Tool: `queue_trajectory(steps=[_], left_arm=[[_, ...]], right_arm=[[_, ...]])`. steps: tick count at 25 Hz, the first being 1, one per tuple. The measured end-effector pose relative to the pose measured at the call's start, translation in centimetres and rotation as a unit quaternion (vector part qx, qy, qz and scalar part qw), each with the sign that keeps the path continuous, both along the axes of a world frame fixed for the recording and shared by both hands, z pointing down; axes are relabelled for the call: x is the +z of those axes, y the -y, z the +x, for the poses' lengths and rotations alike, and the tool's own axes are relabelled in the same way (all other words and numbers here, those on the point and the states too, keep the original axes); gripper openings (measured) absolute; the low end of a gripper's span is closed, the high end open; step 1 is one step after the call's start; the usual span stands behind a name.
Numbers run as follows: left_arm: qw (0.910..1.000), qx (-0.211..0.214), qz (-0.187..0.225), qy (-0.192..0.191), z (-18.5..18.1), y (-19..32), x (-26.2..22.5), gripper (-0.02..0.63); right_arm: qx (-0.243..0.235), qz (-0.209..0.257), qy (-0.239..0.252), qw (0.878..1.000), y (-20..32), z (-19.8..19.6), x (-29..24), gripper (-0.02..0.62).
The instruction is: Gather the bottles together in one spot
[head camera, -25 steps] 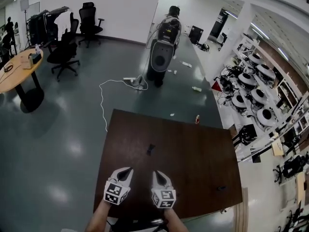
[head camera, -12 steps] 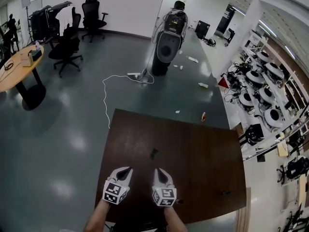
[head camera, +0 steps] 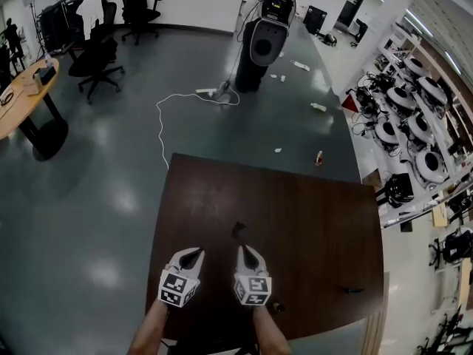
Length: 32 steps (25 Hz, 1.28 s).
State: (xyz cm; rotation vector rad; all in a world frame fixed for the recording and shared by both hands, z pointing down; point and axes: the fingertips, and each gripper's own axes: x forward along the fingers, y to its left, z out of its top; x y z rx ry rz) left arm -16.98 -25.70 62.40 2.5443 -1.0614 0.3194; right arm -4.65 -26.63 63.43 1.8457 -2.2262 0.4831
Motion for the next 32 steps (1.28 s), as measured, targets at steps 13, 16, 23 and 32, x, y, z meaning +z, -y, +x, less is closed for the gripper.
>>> queue_trajectory(steps=[13, 16, 23, 32], left_arm=[[0.9993, 0.001, -0.032, 0.019, 0.4, 1.7, 4.0, 0.002], [0.9990, 0.000, -0.037, 0.023, 0.3, 1.7, 4.6, 0.002], [0.9984, 0.008, -0.046, 0.032, 0.4, 1.8, 5.6, 0.002], [0.9976, 0.003, -0.057, 0.040, -0.6, 1.7, 6.4, 0.002]], right_arm=[[0.001, -0.025, 0.000, 1.000, 3.1, 1.1, 3.8, 0.003], [-0.001, -0.028, 0.004, 1.000, 3.3, 1.4, 4.3, 0.003], [-0.012, -0.036, 0.014, 0.999, 4.6, 1.0, 6.1, 0.128], [-0.016, -0.037, -0.003, 0.999, 6.1, 0.6, 7.6, 0.232]])
